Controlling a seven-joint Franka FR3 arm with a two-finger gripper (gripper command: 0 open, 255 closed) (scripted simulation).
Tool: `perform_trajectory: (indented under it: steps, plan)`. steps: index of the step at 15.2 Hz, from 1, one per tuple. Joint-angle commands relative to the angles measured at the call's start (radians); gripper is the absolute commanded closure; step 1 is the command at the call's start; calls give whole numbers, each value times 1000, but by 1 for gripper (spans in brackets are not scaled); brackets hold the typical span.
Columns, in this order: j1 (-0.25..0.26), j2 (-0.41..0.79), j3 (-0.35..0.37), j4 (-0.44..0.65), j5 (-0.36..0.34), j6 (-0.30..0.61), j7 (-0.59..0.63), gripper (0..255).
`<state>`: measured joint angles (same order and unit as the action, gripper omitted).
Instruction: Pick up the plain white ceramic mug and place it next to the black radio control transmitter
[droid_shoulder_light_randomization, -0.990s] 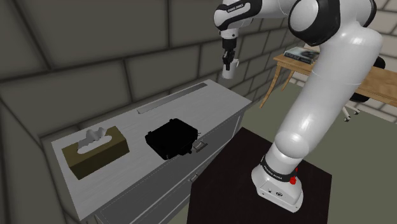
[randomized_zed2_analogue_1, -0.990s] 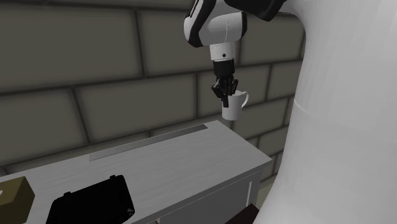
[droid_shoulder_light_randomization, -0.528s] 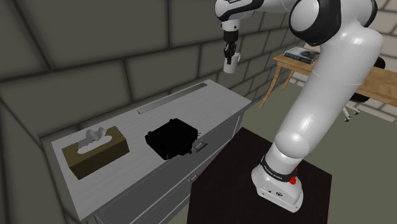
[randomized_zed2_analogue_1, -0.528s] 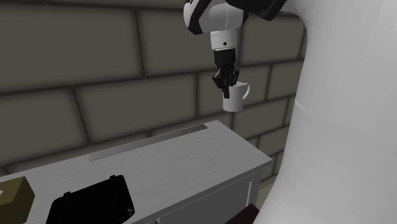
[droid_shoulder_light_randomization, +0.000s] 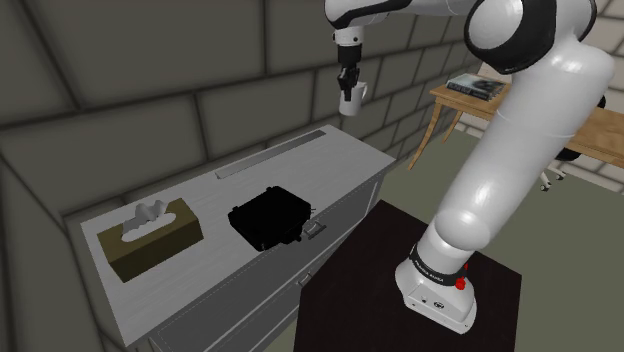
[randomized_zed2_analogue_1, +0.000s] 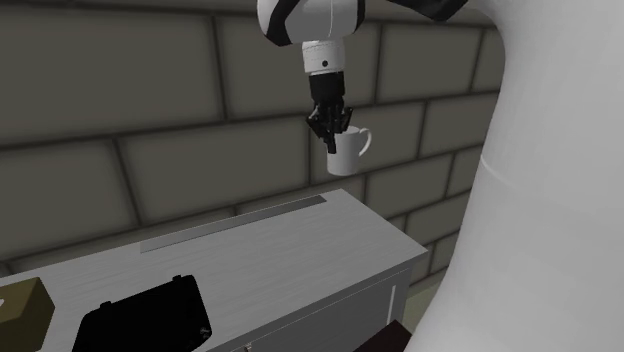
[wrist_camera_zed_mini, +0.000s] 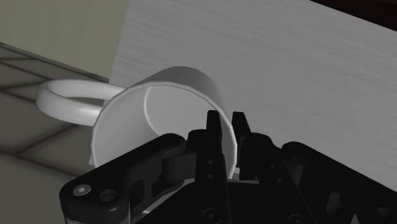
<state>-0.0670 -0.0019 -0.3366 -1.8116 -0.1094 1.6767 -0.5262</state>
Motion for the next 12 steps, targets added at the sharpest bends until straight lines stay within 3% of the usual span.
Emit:
perform_trajectory:
  steps: [1, 12]
  plan:
    - [25, -19, 25, -18, 1, -6, 52, 255]
    - [152, -15, 159, -8, 43, -33, 304, 255]
